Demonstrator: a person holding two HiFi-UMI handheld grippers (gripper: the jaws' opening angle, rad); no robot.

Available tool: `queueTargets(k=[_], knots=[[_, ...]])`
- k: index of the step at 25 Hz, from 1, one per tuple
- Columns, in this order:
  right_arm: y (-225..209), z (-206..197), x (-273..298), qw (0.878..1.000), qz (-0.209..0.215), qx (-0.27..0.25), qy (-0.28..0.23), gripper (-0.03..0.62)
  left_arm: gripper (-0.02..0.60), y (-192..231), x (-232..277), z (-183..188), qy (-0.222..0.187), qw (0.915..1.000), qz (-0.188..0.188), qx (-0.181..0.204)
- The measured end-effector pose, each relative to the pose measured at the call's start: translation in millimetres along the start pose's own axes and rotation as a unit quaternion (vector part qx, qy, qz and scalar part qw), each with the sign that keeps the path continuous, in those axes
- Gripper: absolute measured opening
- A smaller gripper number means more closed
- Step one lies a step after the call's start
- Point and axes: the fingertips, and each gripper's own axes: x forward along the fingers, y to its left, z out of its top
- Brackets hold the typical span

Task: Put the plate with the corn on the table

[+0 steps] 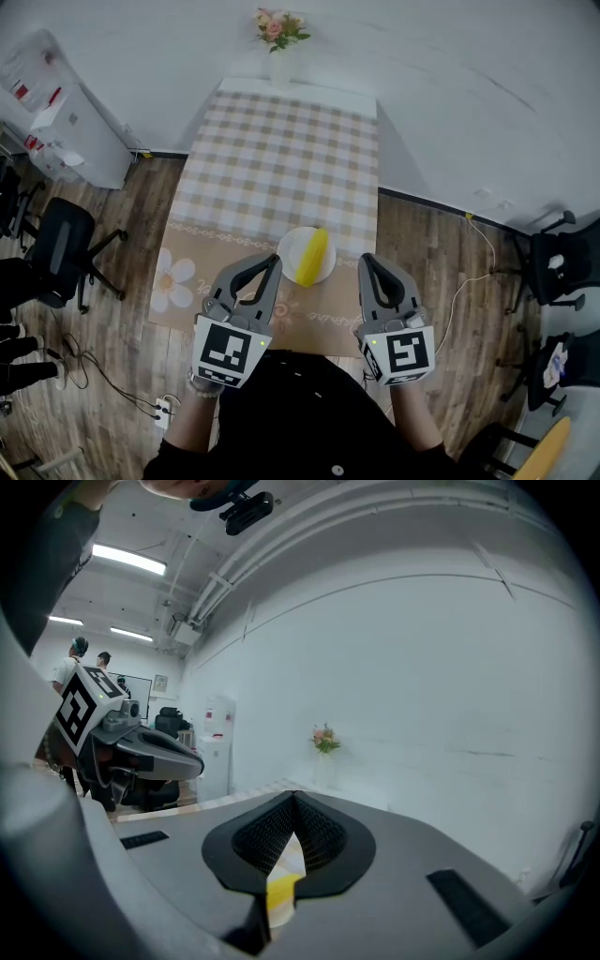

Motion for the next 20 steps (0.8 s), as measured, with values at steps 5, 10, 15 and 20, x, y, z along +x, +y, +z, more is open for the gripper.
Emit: queueTargets(k=[5,10,15,20], knots=[[22,6,14,1.000,0.005,-0.009,0.003,0.040,0.014,20,-11,-7,0.000,1.0000,0.000,-0.004],[30,6,21,1.000,0.008,-0.012,0.007,0.040,0.014,28,-13,-10,0.001,1.0000,0.000,-0.006],[40,7,24,1.000,0.012,-0.013,0.011,0.040,0.014,37,-20,-14,0.003,0.9999,0.004,-0.011],[40,7,25,1.000,0.012,-0.010,0.008,0.040,0.014,42,-20,-13,-0.007,0.9993,0.002,-0.036]])
